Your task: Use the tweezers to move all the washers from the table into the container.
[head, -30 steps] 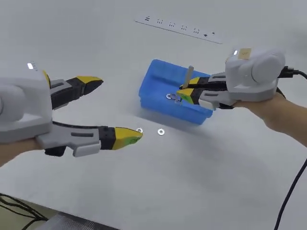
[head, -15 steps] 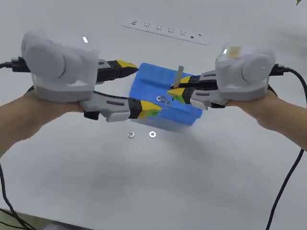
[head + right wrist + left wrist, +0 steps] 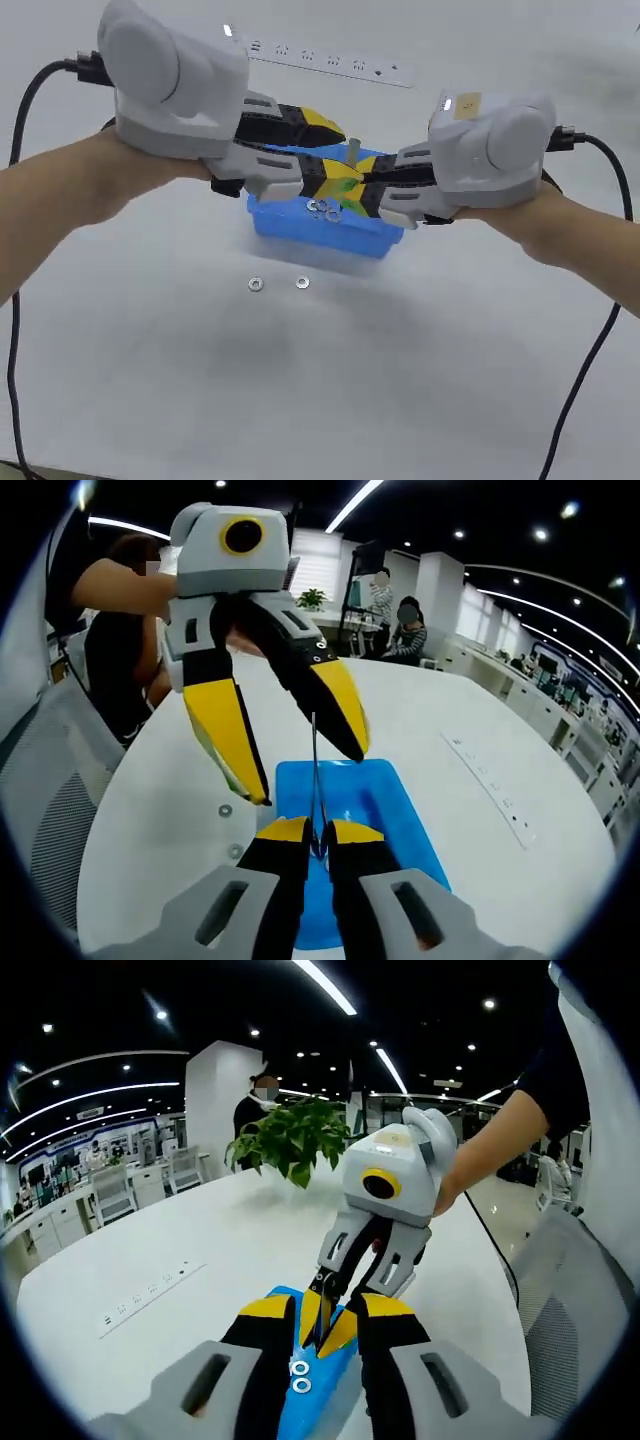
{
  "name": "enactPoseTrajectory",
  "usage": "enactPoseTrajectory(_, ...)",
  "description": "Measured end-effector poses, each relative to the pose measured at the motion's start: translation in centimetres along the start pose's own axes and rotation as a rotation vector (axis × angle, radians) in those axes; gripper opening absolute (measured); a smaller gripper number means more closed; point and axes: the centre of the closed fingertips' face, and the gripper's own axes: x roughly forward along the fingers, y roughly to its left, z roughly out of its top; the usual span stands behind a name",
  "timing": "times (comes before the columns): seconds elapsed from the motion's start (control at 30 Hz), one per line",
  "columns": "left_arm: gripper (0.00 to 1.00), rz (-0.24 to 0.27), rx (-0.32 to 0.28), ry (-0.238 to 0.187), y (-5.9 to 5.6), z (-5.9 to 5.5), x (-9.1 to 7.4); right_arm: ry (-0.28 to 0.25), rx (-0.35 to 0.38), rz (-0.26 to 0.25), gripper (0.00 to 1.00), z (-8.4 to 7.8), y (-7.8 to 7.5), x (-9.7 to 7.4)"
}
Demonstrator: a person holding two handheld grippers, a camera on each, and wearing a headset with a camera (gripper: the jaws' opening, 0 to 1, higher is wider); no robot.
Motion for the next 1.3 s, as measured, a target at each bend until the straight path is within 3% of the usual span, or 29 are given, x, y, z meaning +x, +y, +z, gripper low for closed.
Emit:
enactPoseTrajectory(0.1,0.29,-0.052,-0.021,-0.004,-0.6,0.4,0.2,0.001,-0.012,0.005,0.08,0.1,0.1,0.0)
enactPoseTrajectory(0.17,0.29,-0.064,0.012,0.008,-0.8,0.5,0.4,0.0,-0.019,0.007,0.08,0.2,0.2,0.0)
enactPoseTrajectory(0.27,0.23,-0.069,0.035,0.036,-0.8,0.2,0.4,-0.004,-0.024,0.008,0.08,0.4,0.2,-0.1)
enactPoseTrajectory(0.53,0.09,-0.058,0.035,0.013,-0.7,0.9,0.2,-0.004,-0.035,0.01,0.08,0.5,0.1,-0.2)
enactPoseTrajectory(0.67,0.08,-0.056,0.049,0.021,-0.6,0.9,0.2,-0.003,-0.038,0.011,0.08,0.5,0.1,-0.2)
enactPoseTrajectory(0.77,0.08,-0.086,0.024,0.031,-1.1,0.8,0.2,0.003,-0.055,0.019,0.08,0.5,0.4,-0.2)
enactPoseTrajectory(1.0,0.06,-0.07,0.129,0.052,-1.4,1.0,0.4,0.008,-0.064,0.007,0.08,0.4,0.4,-0.2)
enactPoseTrajectory(1.3,0.05,-0.048,0.169,0.054,-0.7,1.0,0.2,-0.008,-0.042,-0.007,0.1,0.8,0.4,-0.3)
